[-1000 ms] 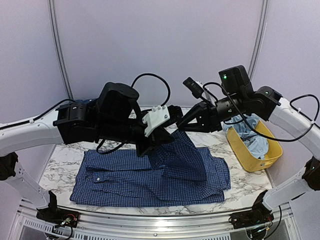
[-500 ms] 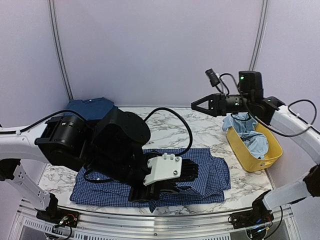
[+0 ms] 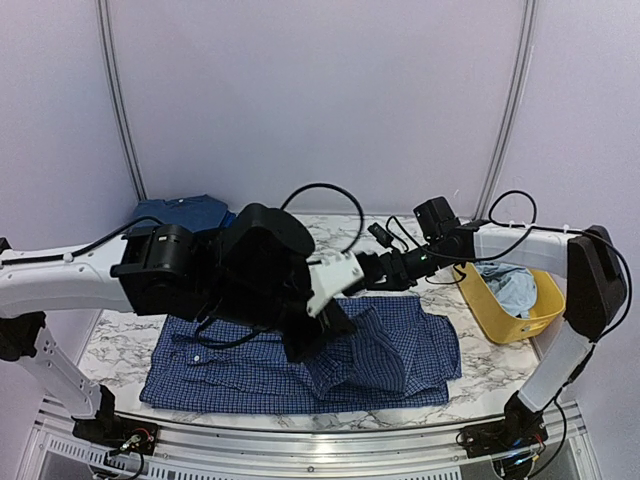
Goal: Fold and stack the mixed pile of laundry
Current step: Fold the 1/3-folded T-shirt at the center of the board.
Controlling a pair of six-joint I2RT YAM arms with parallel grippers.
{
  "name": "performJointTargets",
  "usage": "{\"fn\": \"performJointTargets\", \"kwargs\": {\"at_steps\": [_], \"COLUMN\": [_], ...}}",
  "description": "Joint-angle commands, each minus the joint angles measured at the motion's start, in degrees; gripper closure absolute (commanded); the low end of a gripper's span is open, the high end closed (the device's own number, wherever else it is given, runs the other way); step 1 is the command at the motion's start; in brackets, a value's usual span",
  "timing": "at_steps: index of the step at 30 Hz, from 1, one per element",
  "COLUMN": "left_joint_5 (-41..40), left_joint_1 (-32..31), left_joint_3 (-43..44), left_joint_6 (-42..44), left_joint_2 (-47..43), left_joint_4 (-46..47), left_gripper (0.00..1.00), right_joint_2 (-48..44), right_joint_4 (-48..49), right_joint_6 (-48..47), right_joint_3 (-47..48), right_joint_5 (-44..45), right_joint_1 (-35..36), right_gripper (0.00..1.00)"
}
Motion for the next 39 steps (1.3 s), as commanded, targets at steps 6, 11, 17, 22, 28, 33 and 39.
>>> {"fn": "performJointTargets", "kwargs": {"at_steps": [6,11,17,22,28,33,39], "left_joint_5": [-3.6,-6.3,-7.7,-8.6,-9.6,-11.5,-19.2], "left_joint_1": [17.7,23.8,29.3,31.6,33.6,34.2,36.2], "left_joint_3": [-25.9,-37.3,-46.2,-50.2,-53.7,-54.1,-48.9], "left_joint_6": [-28.0,-35.8,-41.0,-42.9,-45.7,-47.0,-46.8], "left_joint_2": [-10.3,-14.9,-19.7,-20.9,-22.2,-21.3,-21.0], "left_joint_4": [15.5,19.0,20.8,20.9,20.5,17.5,6.6], "left_gripper": [1.0,1.0,1.0,1.0,1.0,1.0,0.58], "right_joint_2": [-0.1,1.1,5.8,8.1,8.3,6.6,0.0], "right_joint_4": [-4.5,-4.8,-4.3,-4.5,-6.1,-8.0,-12.7], "right_joint_6": [-2.7,-3.4,-3.5,-4.1,-4.9,-5.3,-5.4], "right_joint_3": [2.3,-0.6,-3.6,-3.9,-1.9,0.9,5.2], "right_joint_5": [3.2,6.1,9.0,10.4,12.5,14.5,16.6], "right_joint_1": [-3.1,-3.2,-3.4,-3.8,-4.5,-4.5,-4.5], "right_gripper": [0.44,0.44,0.44,0.44,0.44,0.43,0.42]}}
